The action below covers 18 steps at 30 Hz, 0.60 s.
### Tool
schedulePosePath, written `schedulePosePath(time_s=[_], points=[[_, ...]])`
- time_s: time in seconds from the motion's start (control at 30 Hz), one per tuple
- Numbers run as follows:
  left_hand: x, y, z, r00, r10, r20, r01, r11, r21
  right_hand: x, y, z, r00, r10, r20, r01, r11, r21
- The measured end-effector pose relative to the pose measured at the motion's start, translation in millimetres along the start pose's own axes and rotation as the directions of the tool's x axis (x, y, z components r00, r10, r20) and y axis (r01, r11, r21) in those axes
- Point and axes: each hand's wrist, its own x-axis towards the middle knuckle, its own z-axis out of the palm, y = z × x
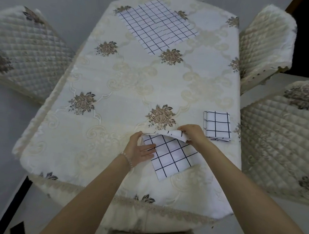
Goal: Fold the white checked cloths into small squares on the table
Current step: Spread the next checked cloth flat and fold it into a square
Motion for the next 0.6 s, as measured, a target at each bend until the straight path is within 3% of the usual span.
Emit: schedulePosePath(time_s=[0.17, 0.27, 0.33, 0.43, 0.6], points=[[-2, 11, 6, 1.0, -0.008, -0.007, 0.007, 0.998, -0.068, -4, 12, -2, 0.995, -0.068, -0.077, 0.065, 0.997, -0.039], [-4, 12, 16, 0.988, 0.012, -0.152, 0.001, 0.996, 0.085, -11, 19, -7, 0.99, -0.123, -0.074, 0.117, 0.99, -0.083], [-2, 5, 22, 0.96, 0.143, -0.241, -0.086, 0.97, 0.229, -15, 27, -12, 0.991, -0.121, -0.06, 0.114, 0.987, -0.109], [2, -12, 18, 0.929, 0.297, -0.221, -0.194, 0.899, 0.392, -18, 36, -19, 0.986, -0.155, -0.064, 0.142, 0.976, -0.166], [-3, -35, 12, 0.915, 0.351, -0.199, -0.196, 0.818, 0.54, -24, 52, -25, 0.957, -0.277, -0.082, 0.238, 0.918, -0.318]])
